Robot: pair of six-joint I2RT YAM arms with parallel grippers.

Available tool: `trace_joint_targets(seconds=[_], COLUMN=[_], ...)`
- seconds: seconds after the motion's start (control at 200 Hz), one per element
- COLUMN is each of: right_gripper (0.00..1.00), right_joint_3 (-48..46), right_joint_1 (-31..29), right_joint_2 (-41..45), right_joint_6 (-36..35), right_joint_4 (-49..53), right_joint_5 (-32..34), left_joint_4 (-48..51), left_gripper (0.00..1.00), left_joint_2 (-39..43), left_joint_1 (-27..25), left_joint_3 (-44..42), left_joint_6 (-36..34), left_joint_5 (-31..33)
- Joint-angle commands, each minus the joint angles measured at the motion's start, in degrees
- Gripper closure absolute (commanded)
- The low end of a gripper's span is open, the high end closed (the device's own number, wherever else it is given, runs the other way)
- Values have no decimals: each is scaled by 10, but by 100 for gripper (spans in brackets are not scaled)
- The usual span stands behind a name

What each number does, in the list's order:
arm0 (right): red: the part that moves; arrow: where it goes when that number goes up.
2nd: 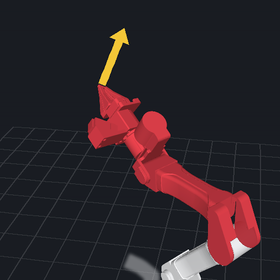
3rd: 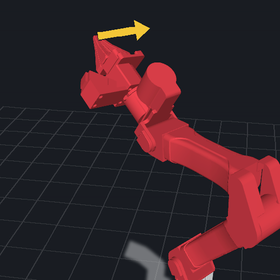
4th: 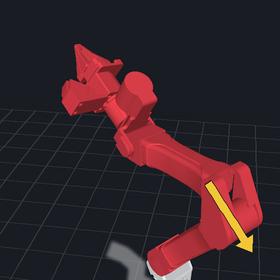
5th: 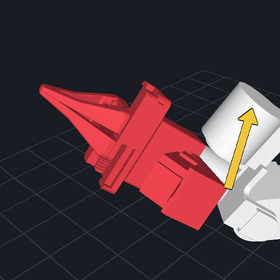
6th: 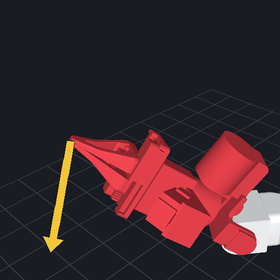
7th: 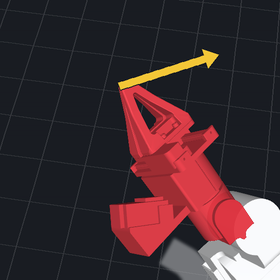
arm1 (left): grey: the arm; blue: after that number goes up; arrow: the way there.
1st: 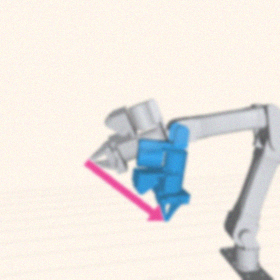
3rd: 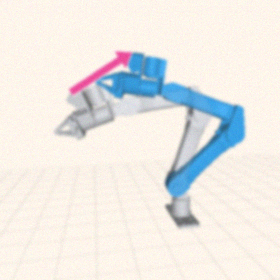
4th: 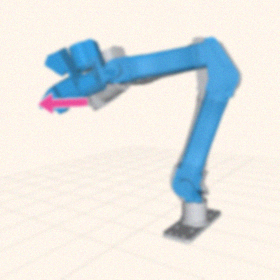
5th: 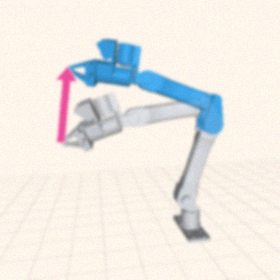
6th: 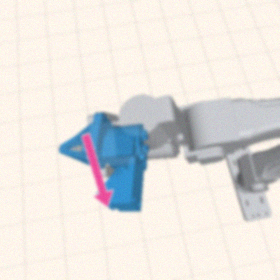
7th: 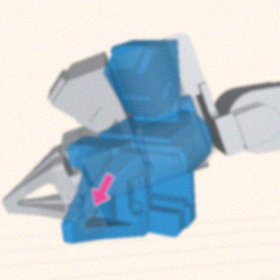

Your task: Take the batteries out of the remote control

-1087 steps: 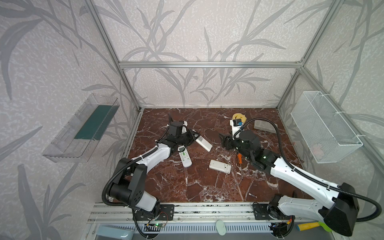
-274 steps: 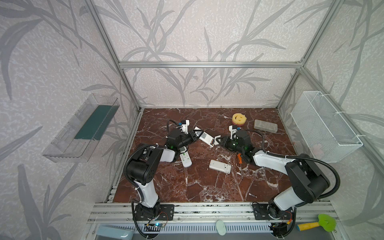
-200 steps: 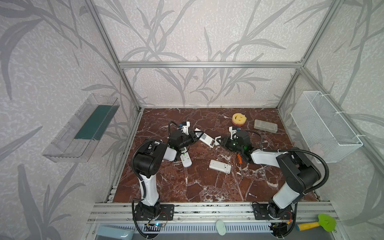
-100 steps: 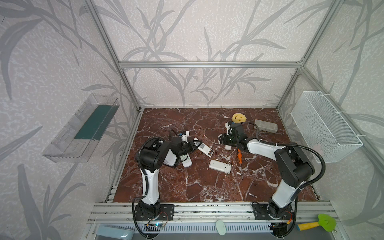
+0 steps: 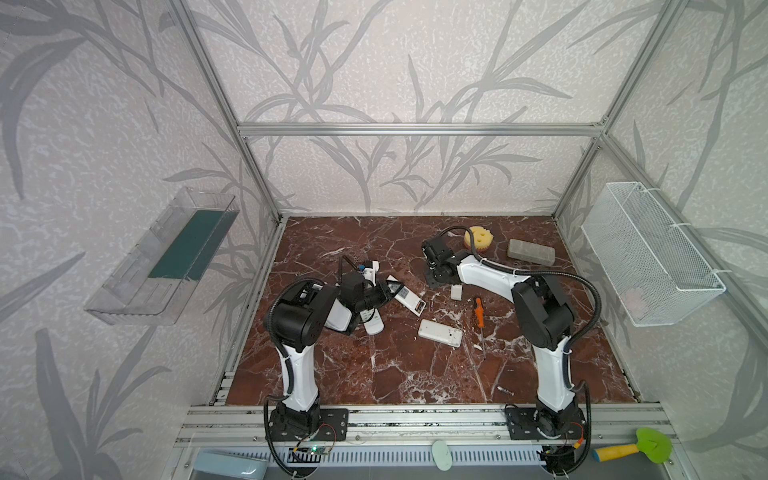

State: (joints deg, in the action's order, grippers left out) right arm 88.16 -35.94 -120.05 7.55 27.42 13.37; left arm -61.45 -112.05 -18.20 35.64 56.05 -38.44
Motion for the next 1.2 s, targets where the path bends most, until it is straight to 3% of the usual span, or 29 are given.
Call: trace_joint_targets(seconds=[0.0,0.195,0.345,0.6,0.98,1.195], right_gripper=[88,63,52,50,47,46], right_joint_3=[35,46,38,-29,-279,-339], right_joint_1=[-15,-18,-19,-4,166,194], right_joint_2=[-12,-17,2,118,294,304], right_joint_6=[-37,-25,-8,36,120,136], right_joint_4=[78,95,92,68,29,-10], right_joint_5=[64,54,31,2,-170,-230], left_joint_4=[84,145,190,268,385,433], left_gripper=[79,67,61,54,49,49], left_joint_2=[2,28,56,107,164,181], left_joint_1=[0,2,9,22,31,31], left_joint_3=[5,19,22,39,83,105], left_joint_6=[-49,-83,-112,-158,-219,-242], left_joint_5=[22,29,37,40,75,84])
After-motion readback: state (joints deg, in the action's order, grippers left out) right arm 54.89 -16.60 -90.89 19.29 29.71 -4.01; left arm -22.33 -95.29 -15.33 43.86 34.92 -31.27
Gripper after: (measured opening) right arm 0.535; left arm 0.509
